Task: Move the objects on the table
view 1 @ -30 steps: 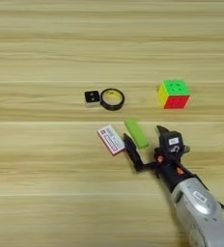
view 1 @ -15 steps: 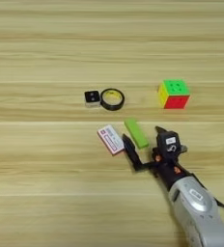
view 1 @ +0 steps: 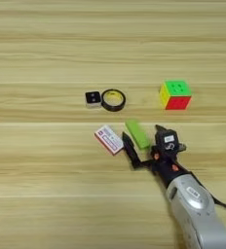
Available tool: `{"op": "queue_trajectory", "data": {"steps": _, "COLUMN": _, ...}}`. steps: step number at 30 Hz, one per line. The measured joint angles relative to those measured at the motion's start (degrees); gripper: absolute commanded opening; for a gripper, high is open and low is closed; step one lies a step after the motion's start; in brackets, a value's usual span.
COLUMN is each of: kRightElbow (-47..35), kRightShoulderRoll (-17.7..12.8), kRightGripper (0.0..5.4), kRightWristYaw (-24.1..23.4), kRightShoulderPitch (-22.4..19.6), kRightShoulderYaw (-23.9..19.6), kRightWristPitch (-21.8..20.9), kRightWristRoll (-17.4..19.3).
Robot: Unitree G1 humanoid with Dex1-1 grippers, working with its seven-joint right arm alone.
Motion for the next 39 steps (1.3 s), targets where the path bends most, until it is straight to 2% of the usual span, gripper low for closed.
{"op": "queue_trajectory", "data": {"steps": 18, "kRightElbow": 0.7, "kRightShoulderRoll": -0.1, "kRightGripper": 5.38, "kRightWristYaw": -0.8, "kRightShoulderPitch": -0.4, "kRightShoulderYaw": -0.7, "kRightWristPitch": 0.3, "kRightWristRoll": -0.2}}
{"op": "queue_trajectory", "data": {"steps": 39, "kRightElbow": 0.2, "kRightShoulderRoll": -0.5, "kRightGripper": 3.15, "kRightWristYaw": 0.8, "kRightShoulderPitch": -0.2, "kRightShoulderYaw": 0.9, "kRightWristPitch": 1.2, "kRightWristRoll": -0.1}}
